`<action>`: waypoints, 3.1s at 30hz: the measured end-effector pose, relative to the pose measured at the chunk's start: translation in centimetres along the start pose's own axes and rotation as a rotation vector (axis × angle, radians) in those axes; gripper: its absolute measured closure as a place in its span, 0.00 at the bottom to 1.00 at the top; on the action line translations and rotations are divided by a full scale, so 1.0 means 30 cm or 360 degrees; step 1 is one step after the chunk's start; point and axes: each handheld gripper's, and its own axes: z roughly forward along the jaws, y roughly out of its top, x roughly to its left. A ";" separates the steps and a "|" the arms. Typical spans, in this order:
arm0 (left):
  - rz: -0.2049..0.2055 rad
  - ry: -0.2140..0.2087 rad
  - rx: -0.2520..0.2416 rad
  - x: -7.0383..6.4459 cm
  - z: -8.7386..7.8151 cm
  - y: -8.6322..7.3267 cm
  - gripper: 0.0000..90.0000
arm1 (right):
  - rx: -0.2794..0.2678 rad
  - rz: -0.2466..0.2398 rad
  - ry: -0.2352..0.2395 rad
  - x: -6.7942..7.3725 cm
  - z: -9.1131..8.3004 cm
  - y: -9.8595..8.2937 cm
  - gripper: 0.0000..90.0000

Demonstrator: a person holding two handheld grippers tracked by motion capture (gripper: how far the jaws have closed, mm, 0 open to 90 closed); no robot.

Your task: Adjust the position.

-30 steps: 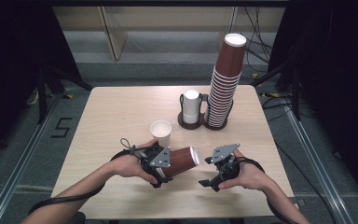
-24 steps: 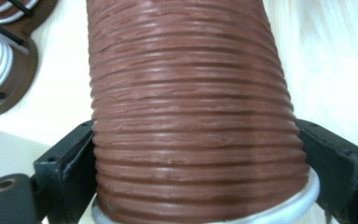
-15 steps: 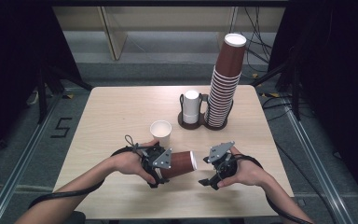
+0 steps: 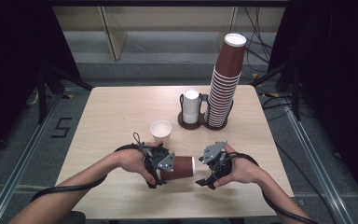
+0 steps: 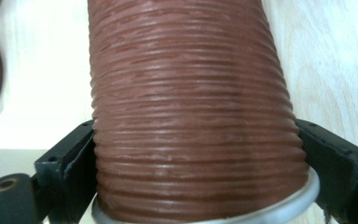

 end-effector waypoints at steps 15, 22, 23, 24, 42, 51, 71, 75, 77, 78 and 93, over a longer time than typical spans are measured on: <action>0.0078 -0.0060 0.0067 0.002 0.013 0.046 0.10 | -0.0006 -0.0105 0.0021 0.012 0.037 0.071 0.17; 0.0094 -0.0064 0.0075 0.002 0.011 0.054 0.10 | 0.0005 -0.0144 0.0034 0.015 0.059 0.099 0.17; 0.0089 -0.0067 0.0083 0.001 0.011 0.053 0.10 | 0.0005 -0.0144 0.0034 0.015 0.059 0.099 0.17; 0.0090 -0.0066 0.0086 0.000 0.012 0.053 0.10 | 0.0002 -0.0146 0.0037 0.016 0.062 0.102 0.17; 0.0191 -0.0061 0.0065 0.003 0.024 0.073 0.10 | 0.0005 -0.0152 0.0059 0.031 0.095 0.112 0.24; 0.0091 -0.0028 -0.0006 -0.003 0.014 0.054 0.00 | -0.0077 -0.0191 0.0042 0.034 0.083 0.086 0.24; -0.0154 0.0006 -0.0353 -0.008 -0.005 -0.026 0.00 | -0.0368 -0.0208 -0.0002 0.027 0.040 0.007 0.24; -0.0171 -0.0001 -0.0409 -0.001 -0.009 -0.036 0.00 | -0.0427 -0.0211 -0.0022 0.027 0.036 0.001 0.24; -0.0169 -0.0029 -0.0407 0.003 -0.011 -0.037 0.00 | -0.0428 -0.0182 0.0003 0.030 0.039 0.000 0.24; -0.0173 -0.0026 -0.0407 0.002 -0.010 -0.037 0.00 | -0.0430 -0.0182 0.0002 0.030 0.039 0.000 0.24; -0.0232 -0.0040 -0.0431 0.007 0.005 -0.033 0.00 | -0.0476 -0.0227 -0.0030 0.028 0.030 0.004 0.24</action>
